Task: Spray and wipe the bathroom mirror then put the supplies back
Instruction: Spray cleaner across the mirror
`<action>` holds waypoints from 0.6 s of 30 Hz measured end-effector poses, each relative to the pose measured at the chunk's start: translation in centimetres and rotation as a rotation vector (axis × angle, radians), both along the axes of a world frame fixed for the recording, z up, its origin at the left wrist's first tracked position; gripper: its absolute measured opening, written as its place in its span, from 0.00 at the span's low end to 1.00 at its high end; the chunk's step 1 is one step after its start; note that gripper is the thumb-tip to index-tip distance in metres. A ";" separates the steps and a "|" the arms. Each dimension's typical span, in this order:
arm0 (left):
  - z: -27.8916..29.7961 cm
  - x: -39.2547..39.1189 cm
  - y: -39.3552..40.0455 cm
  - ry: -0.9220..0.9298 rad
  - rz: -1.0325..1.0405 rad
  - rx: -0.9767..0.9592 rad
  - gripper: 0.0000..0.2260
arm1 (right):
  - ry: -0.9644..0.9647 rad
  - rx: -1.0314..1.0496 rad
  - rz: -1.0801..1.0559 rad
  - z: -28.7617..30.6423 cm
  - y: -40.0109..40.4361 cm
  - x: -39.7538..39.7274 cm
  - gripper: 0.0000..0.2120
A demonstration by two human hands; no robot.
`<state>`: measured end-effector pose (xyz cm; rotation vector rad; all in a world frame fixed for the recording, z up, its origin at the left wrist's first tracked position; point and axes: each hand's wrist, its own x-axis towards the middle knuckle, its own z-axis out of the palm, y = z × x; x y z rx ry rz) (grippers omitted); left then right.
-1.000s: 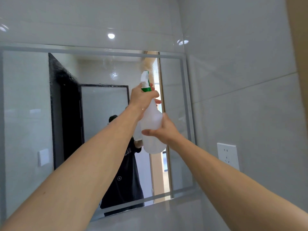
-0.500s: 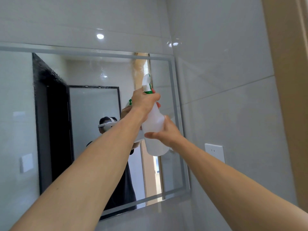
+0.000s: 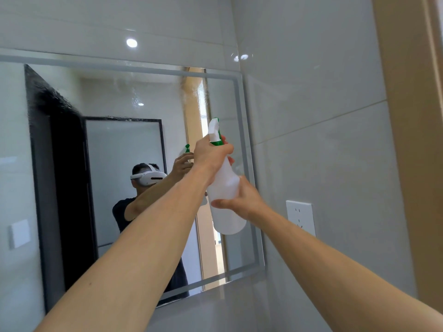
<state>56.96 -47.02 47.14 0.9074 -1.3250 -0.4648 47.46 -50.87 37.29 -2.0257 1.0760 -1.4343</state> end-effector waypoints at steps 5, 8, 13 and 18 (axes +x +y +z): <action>-2.3 -0.4 -1.8 0.011 0.057 0.023 0.07 | 0.025 0.047 0.013 -2.2 -0.4 -0.6 0.36; -3.8 -0.6 -2.8 0.048 0.046 0.042 0.07 | 0.036 0.073 0.013 -3.6 -0.4 -1.0 0.36; -5.4 -0.8 -3.4 0.045 -0.096 0.087 0.11 | 0.024 0.120 0.001 -5.1 -0.5 -1.2 0.34; -7.1 -1.0 -3.5 0.027 -0.107 0.103 0.12 | 0.034 0.154 -0.024 -6.6 -0.5 -1.4 0.35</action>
